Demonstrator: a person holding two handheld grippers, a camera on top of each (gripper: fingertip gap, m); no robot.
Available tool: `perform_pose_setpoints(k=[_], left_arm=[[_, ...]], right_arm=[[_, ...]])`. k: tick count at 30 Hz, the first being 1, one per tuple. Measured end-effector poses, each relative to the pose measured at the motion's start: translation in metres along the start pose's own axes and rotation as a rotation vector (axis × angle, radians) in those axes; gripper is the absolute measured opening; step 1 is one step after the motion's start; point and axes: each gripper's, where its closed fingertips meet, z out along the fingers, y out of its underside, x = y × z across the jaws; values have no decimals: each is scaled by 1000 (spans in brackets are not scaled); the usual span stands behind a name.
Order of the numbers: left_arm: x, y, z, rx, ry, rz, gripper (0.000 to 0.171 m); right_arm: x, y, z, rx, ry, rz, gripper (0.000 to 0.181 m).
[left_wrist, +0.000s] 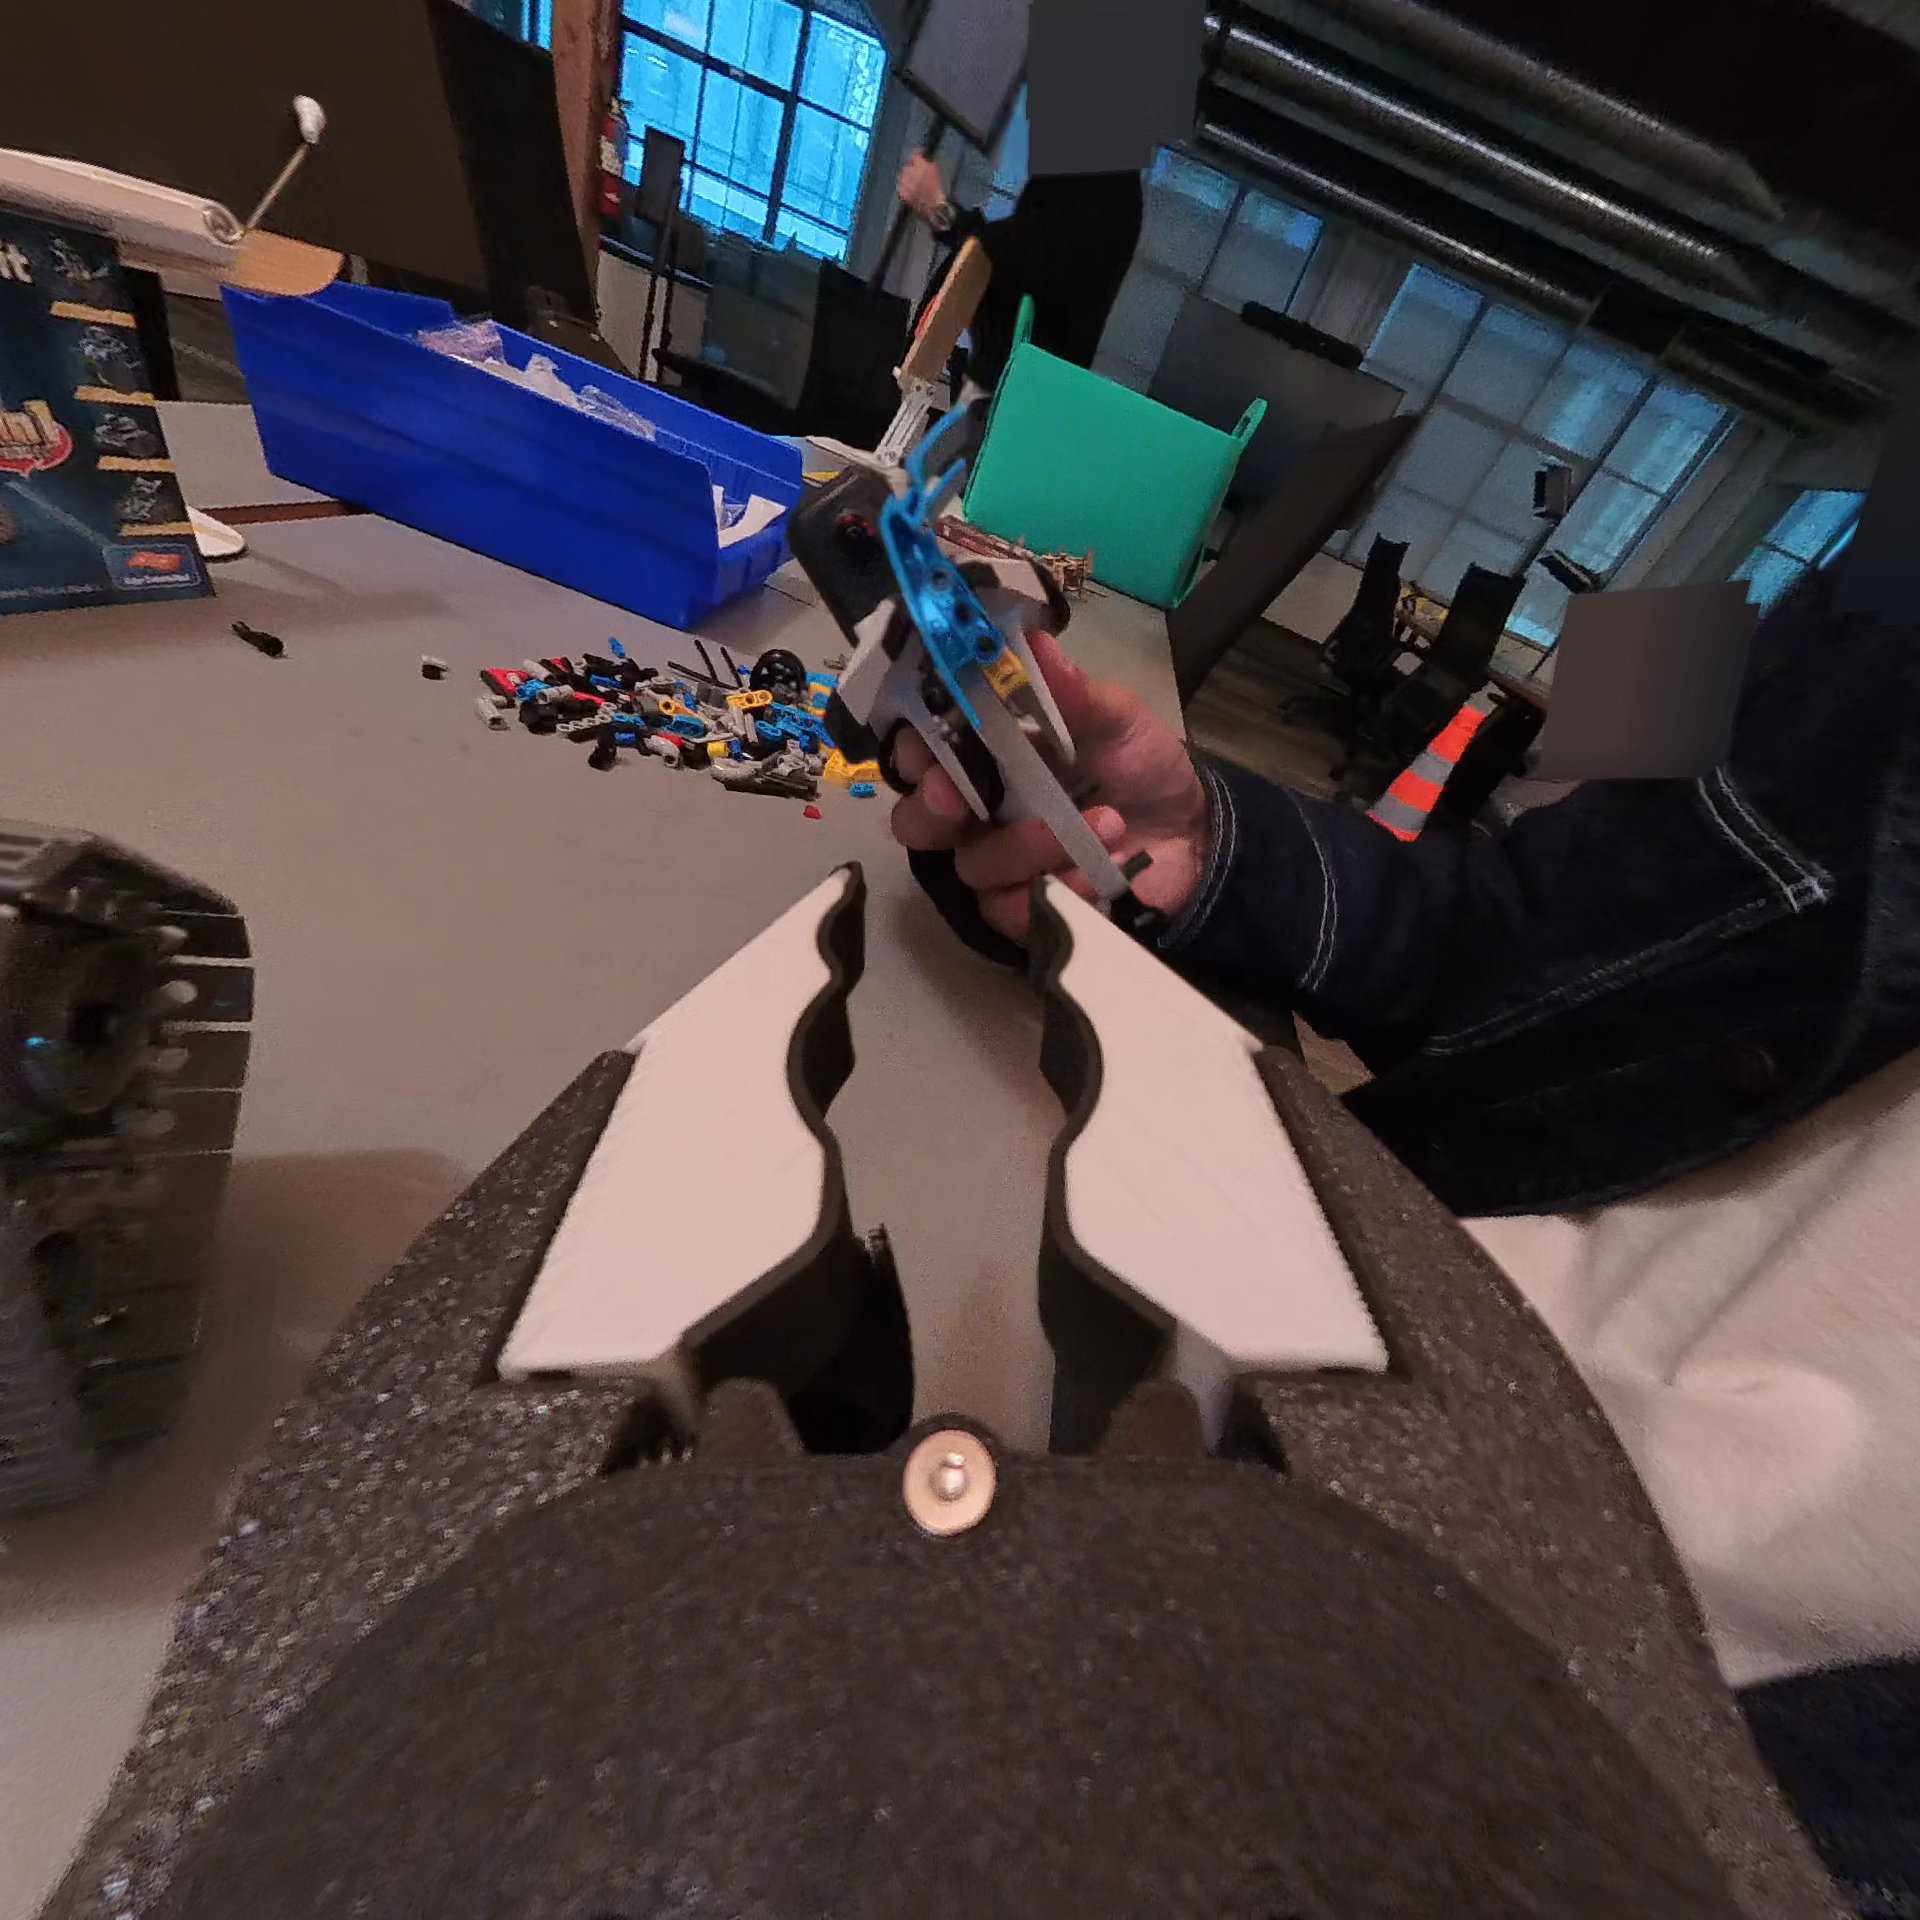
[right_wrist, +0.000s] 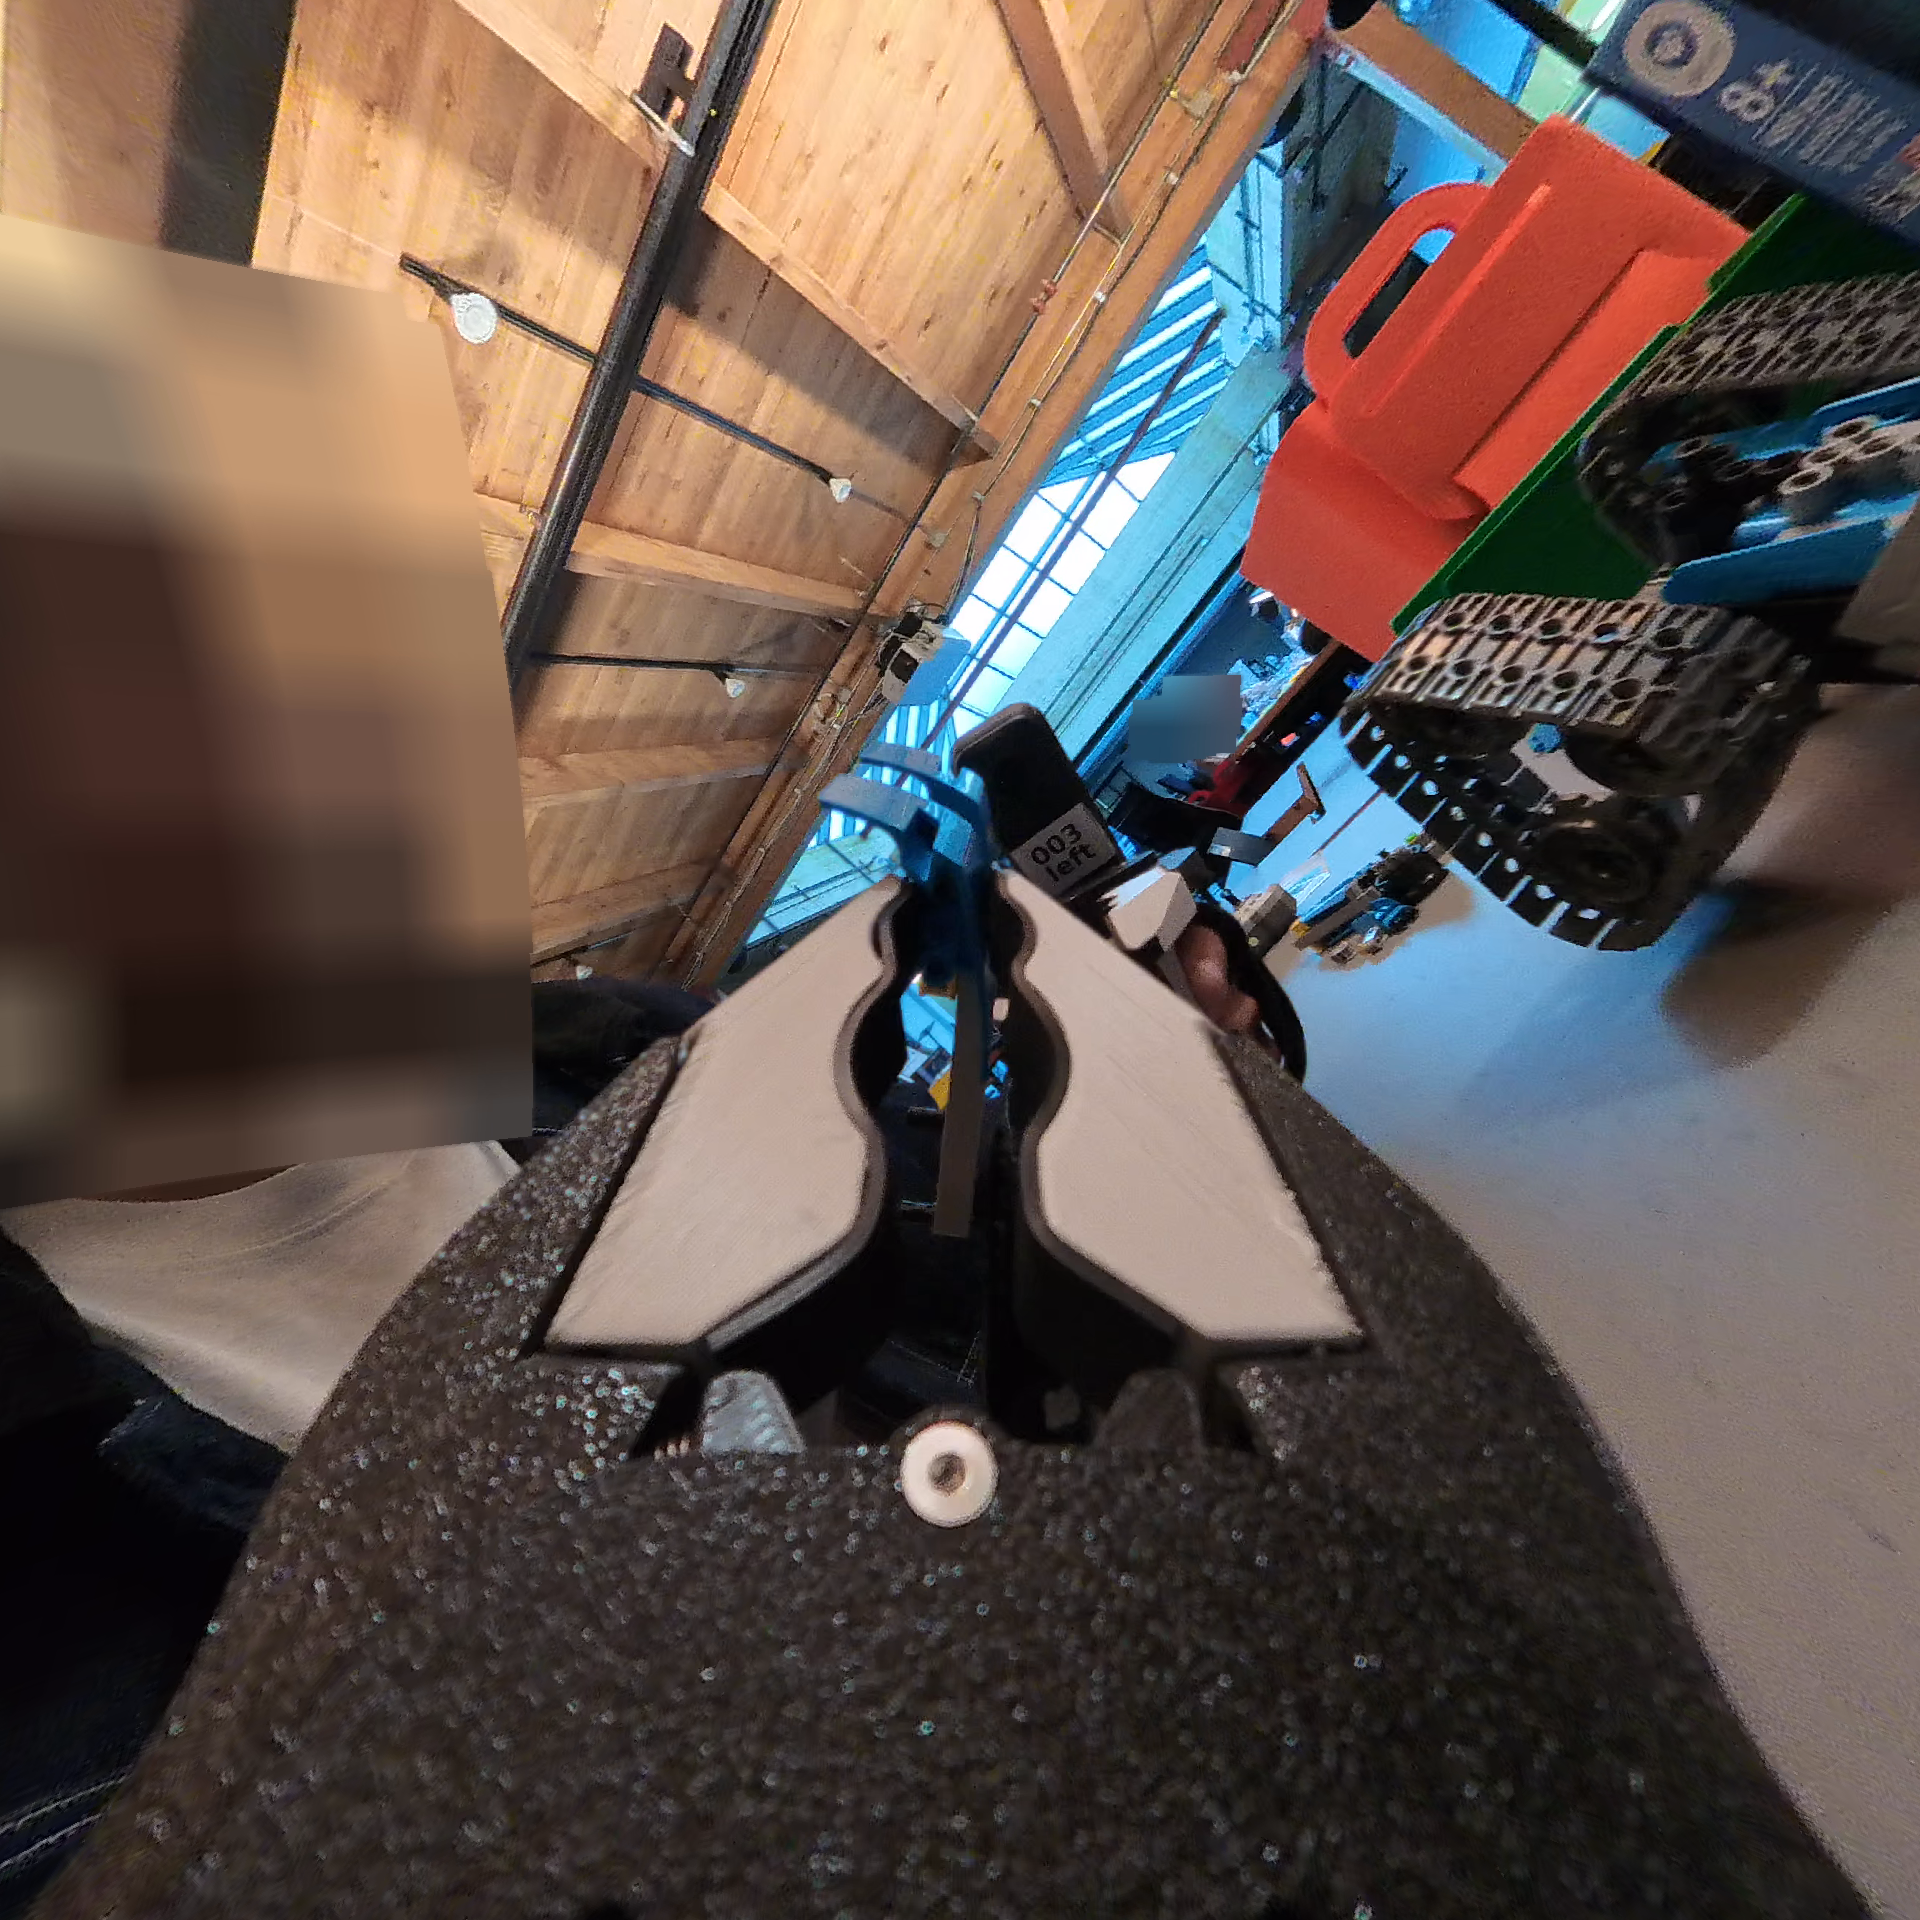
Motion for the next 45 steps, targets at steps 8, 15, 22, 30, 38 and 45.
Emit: perform_pose_setpoints(k=[8,15,22,30,38,45], left_arm=[[17,3,27,10,83,-128,34],[3,3,18,18,-6,-89,14],[-53,9,-9,-161,-551,450,14],[-46,-15,-20,-256,-886,1178,14],[-31,-15,-12,-263,-899,1443,13],[-33,-13,-11,-273,-895,1433,13]], right_arm=[[0,8,20,2,38,-132,10],[10,5,14,-7,172,-263,16],[34,-10,-7,31,357,-279,44],[18,4,13,-45,294,-395,64],[14,11,17,-64,226,-316,57],[15,22,21,-120,213,-301,44]])
